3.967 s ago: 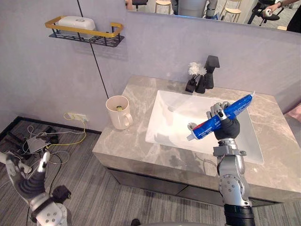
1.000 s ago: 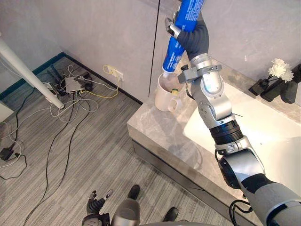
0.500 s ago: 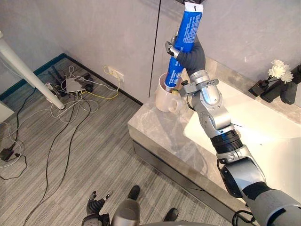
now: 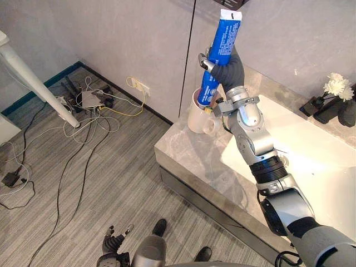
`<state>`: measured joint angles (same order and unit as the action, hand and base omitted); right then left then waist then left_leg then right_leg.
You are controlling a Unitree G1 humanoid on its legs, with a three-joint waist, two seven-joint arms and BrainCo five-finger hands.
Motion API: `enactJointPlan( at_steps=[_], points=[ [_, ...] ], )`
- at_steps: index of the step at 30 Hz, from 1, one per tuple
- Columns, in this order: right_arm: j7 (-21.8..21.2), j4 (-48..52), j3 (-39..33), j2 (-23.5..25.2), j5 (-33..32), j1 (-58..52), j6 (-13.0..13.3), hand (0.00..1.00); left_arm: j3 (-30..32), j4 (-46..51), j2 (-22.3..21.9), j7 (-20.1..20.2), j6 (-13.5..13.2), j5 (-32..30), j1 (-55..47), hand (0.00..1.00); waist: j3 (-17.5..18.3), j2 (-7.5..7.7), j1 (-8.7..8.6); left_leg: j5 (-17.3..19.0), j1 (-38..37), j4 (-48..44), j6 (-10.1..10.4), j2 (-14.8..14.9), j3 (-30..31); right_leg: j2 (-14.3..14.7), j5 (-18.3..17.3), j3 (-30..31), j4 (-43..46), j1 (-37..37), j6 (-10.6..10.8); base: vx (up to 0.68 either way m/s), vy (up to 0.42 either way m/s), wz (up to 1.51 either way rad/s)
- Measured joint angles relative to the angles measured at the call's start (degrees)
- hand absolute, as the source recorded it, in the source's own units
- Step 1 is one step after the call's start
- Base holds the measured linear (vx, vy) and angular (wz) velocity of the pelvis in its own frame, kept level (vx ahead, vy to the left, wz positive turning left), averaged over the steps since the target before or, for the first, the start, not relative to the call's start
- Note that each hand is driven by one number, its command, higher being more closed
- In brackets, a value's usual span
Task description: Organize washtable
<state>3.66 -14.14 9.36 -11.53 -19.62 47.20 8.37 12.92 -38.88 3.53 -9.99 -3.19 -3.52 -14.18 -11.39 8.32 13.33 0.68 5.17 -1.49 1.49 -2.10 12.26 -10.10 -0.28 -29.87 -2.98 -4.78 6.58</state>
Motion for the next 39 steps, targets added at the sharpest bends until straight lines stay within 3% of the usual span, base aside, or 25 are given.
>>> enactJointPlan(
  at_steps=[26,27,39],
  points=[
    [-0.2,0.0,-2.6,0.3,1.3,-6.6,-0.3,1.00,-1.0,0.0,0.1,0.1,0.0,0.1,-0.1,0.00,-0.1,-0.57,-0.04,0.0,0.1,-0.5,0.0,0.0,-0.1,0.0,0.0,0.1,0.5,0.1,0.0,0.00,0.000,0.00],
    [-0.1,0.1,-2.9,0.4,1.3,-6.9,-0.3,0.00,-1.0,0.0,0.1,0.1,0.0,0.1,-0.1,0.00,-0.1,-0.58,-0.12,0.0,0.1,-0.5,0.0,0.0,-0.1,0.0,0.0,0.1,0.5,0.1,0.0,0.00,0.000,0.00],
    [-0.3,2.2,-4.5,0.9,2.2,-10.1,-1.0,0.00,-1.0,0.0,0.2,0.3,0.1,0.1,-0.2,0.00,-0.1,-0.57,-0.25,0.0,0.1,-0.6,0.0,0.0,-0.1,-0.1,0.0,0.2,0.7,0.1,0.0,0.00,0.000,0.00]
  ],
)
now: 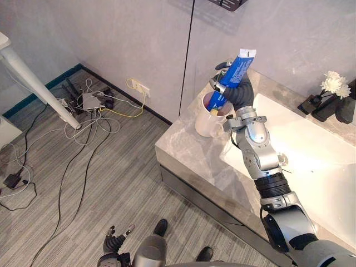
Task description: Organize washtable
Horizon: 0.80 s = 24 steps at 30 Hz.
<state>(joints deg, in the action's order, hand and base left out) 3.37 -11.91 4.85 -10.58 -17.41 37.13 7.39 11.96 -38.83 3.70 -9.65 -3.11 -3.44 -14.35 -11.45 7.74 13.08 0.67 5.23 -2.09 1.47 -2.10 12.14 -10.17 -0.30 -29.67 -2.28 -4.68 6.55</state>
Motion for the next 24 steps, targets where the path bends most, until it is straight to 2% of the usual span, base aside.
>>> enactJointPlan(
  at_steps=[21,24],
  points=[
    [0.1,0.0,-0.7,0.5,0.1,-1.4,-0.1,0.00,0.0,0.0,0.1,0.9,0.0,0.0,-0.1,0.00,0.1,0.05,-0.19,0.0,0.0,0.0,0.0,0.0,0.0,0.0,0.0,0.1,0.0,0.0,0.0,0.00,0.000,0.00],
    [0.1,1.7,-1.2,1.4,0.1,-1.9,-0.1,0.00,0.0,0.0,0.2,0.9,0.0,0.0,-0.3,0.00,0.1,0.06,-0.81,0.0,0.0,0.0,0.0,0.0,0.0,0.0,0.0,0.1,0.0,0.0,0.0,0.00,0.000,0.00]
  ],
)
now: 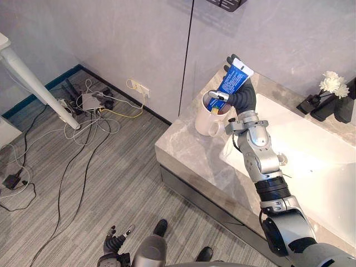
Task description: Organize washtable
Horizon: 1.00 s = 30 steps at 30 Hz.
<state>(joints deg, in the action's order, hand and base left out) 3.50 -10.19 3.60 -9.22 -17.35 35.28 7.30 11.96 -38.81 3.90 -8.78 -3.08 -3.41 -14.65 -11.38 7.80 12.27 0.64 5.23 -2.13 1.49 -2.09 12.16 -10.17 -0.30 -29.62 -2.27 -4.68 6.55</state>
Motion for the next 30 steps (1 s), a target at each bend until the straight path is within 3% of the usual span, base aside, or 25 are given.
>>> enactJointPlan(
  at_steps=[10,22,27,30],
  points=[
    [0.1,3.5,-2.4,0.1,-0.1,-3.1,0.1,0.00,-0.1,-0.1,-0.3,0.1,0.2,0.0,-0.4,0.00,2.6,-0.43,-0.71,0.0,-0.1,0.1,0.0,0.1,-0.1,0.0,0.0,0.2,0.0,0.0,0.0,0.00,0.000,0.00],
    [0.2,11.5,-8.1,-0.9,-0.8,-4.4,0.4,0.00,0.2,-0.5,-0.2,0.1,0.4,0.0,-0.7,0.00,2.8,-0.43,-2.07,-0.6,-1.1,1.1,0.0,0.3,-1.2,0.0,0.0,1.4,0.0,0.0,0.0,0.00,0.002,-0.04],
    [0.1,19.1,-14.4,-8.2,-1.2,-4.4,1.7,0.00,0.5,-0.5,-0.2,0.2,0.3,0.0,-0.8,0.00,3.0,-0.13,-2.74,-0.8,-1.6,1.9,0.0,0.3,-1.3,-0.1,0.0,1.5,0.0,0.0,0.0,0.00,0.000,0.00],
    [0.1,23.1,-20.8,-13.5,-1.1,-4.4,2.8,0.00,3.5,-0.5,-1.1,1.1,0.3,0.0,-1.7,0.00,3.7,0.36,-4.63,-0.8,-1.8,2.1,0.0,0.3,-1.6,-0.2,0.0,1.5,0.0,0.1,0.0,0.02,0.009,-0.03]
  ],
)
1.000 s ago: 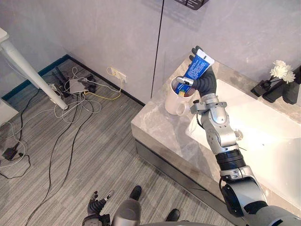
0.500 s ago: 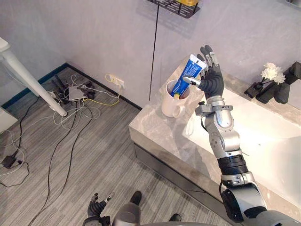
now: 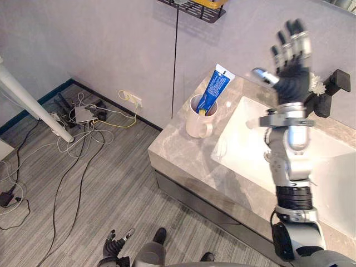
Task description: Organize washtable
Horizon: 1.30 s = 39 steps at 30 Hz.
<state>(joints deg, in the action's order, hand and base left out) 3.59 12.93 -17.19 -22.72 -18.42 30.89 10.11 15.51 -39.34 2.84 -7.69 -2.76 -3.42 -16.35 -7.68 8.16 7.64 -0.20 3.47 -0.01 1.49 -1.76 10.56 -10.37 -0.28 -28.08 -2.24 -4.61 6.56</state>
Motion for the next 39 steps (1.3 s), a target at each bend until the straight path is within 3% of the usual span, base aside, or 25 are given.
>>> enactJointPlan(
  at_steps=[5,8,11,16,18,21,24,27,30,34,39],
  points=[
    [1.7,6.3,-17.0,-7.5,0.2,-2.2,4.2,0.00,3.4,-1.3,-1.2,0.0,-0.1,-0.2,-0.5,0.00,2.1,0.16,-2.53,0.0,-0.1,0.4,0.0,0.0,-1.5,-0.3,0.0,1.3,0.2,1.0,0.0,0.02,0.021,-0.16],
    [4.4,6.1,-28.8,-10.9,1.1,-9.2,7.0,0.00,4.9,-3.2,-1.3,0.0,-0.1,-0.2,-0.7,0.00,4.2,0.11,-4.36,0.0,-0.4,1.7,0.0,0.4,-3.4,-0.3,0.0,3.1,0.2,2.3,0.0,-0.01,0.014,-0.30],
    [6.8,1.2,-35.9,-12.3,1.1,-15.3,7.4,0.00,5.0,-3.7,-1.2,0.1,-0.1,-0.2,-1.3,0.00,5.8,-0.24,-6.84,0.0,-1.1,3.0,0.0,0.9,-4.7,0.1,0.0,4.5,0.3,3.0,0.0,0.01,0.000,-0.28],
    [10.5,-9.6,-42.6,-12.4,1.9,-24.1,5.9,0.00,5.0,-4.8,-1.1,0.2,-0.1,-0.2,-0.8,0.00,7.8,-1.59,-9.01,-0.1,-1.8,4.3,0.1,1.4,-6.1,0.4,0.0,6.3,0.2,4.1,0.1,0.03,-0.007,-0.22],
    [12.1,-12.0,-43.9,-10.7,3.4,-27.1,4.3,0.00,5.0,-5.1,-1.4,0.3,-0.1,-0.2,-0.7,0.00,8.3,-1.96,-9.88,-0.1,-1.9,4.5,0.1,1.5,-6.3,0.5,0.0,6.3,0.2,4.0,0.1,0.05,-0.007,-0.08],
    [14.7,-11.0,-44.5,-2.6,6.0,-33.1,1.6,0.00,5.5,-5.0,-2.7,0.3,0.0,-0.8,0.2,0.00,9.0,-2.39,-9.98,-0.1,-2.5,4.9,0.1,1.8,-7.4,0.6,0.0,6.5,0.1,3.9,0.1,0.06,-0.005,-0.09],
    [17.3,-7.1,-42.2,10.8,7.3,-38.5,-0.7,0.00,5.6,-4.8,-4.5,0.2,0.1,-0.8,1.7,0.00,9.1,-2.63,-9.98,0.2,-2.9,4.8,-0.1,1.9,-8.4,0.5,0.0,6.6,0.1,3.8,0.1,0.03,0.003,-0.13],
    [19.1,-1.3,-36.0,23.1,9.7,-44.5,-4.3,0.00,5.5,-3.4,-6.3,0.1,0.4,-0.8,1.8,0.00,8.8,-3.10,-9.92,3.8,-3.1,1.3,-0.2,2.4,-11.1,0.3,-0.4,7.6,0.6,2.9,0.0,0.00,0.021,-0.35],
    [20.3,-0.3,-33.4,26.6,10.0,-47.8,-4.6,0.00,5.4,-3.4,-6.8,0.0,0.5,-0.7,1.8,0.00,8.7,-3.36,-10.03,6.2,-3.3,-0.6,-0.4,2.9,-12.9,0.1,-1.9,7.6,2.1,2.9,-0.2,-0.01,0.004,-0.29],
    [23.2,-1.2,-32.2,27.4,9.9,-50.2,-5.3,0.00,4.7,-3.9,-7.2,0.0,0.5,-0.6,2.4,0.00,8.4,-4.48,-10.10,7.8,-3.2,-3.2,0.0,3.8,-14.7,0.5,-2.1,7.6,2.6,2.8,-0.2,0.09,-0.005,-0.19],
    [24.2,-9.9,-29.5,28.0,7.1,-50.1,-4.9,0.00,2.6,-5.4,-7.3,-0.2,0.5,0.6,4.2,0.00,8.3,-4.99,-10.04,8.2,-3.9,-4.1,0.4,3.8,-15.9,0.3,-2.1,6.2,2.9,2.0,-0.1,0.11,0.015,0.03]
  ],
)
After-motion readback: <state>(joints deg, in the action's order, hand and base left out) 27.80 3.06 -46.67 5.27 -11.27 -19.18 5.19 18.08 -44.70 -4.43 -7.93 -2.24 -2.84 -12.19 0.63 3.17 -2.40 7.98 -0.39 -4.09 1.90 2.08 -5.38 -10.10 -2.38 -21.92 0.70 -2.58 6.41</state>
